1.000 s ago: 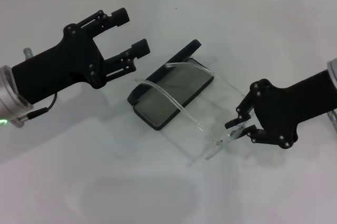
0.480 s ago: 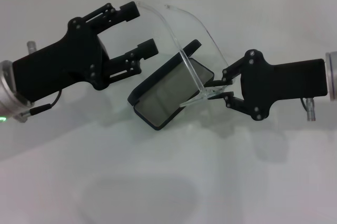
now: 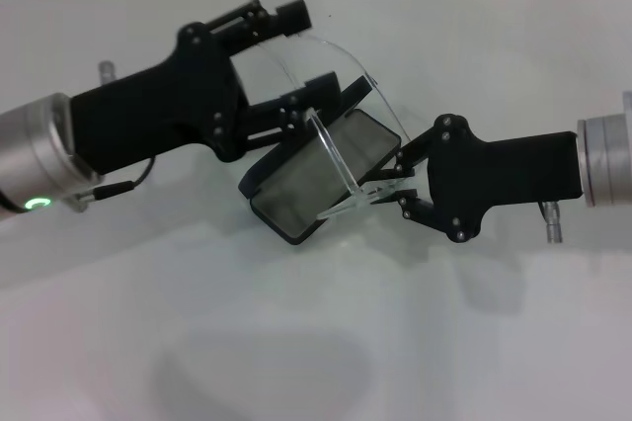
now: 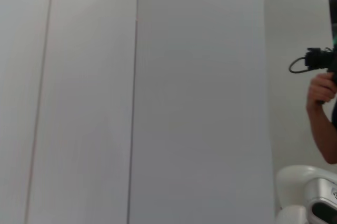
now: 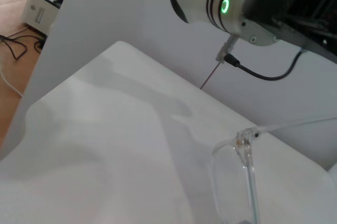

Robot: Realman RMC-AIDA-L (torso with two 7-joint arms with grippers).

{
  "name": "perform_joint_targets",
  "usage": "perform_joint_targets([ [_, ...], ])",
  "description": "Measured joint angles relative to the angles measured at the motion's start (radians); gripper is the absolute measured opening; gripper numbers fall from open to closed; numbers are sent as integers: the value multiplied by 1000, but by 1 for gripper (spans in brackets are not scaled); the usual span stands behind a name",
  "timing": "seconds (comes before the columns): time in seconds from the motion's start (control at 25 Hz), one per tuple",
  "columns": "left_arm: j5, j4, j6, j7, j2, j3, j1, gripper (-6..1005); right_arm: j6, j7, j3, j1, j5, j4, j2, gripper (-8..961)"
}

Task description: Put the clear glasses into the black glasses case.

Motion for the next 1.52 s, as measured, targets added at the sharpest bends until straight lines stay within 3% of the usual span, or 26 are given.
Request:
perform_joint_targets([
  [0.2, 54, -71, -35, -43, 12, -4, -71, 757, 20, -29, -1, -1, 55, 7, 0, 114],
  [0.6, 154, -83, -109, -154, 15, 1, -134, 756, 25, -99, -2, -5, 130, 19, -1, 114],
  [1.04, 170, -77, -116, -195, 16, -7, -142, 756, 10, -142, -15, -16, 148, 18, -4, 114],
  [1.28, 161, -75, -115, -216, 40, -34, -131, 756, -15, -191, 1, -56, 182, -3, -6, 114],
  [1.52, 169, -79, -131, -218, 57, -45, -120, 756, -136, -331, 12, -93, 286, -4, -9, 113],
])
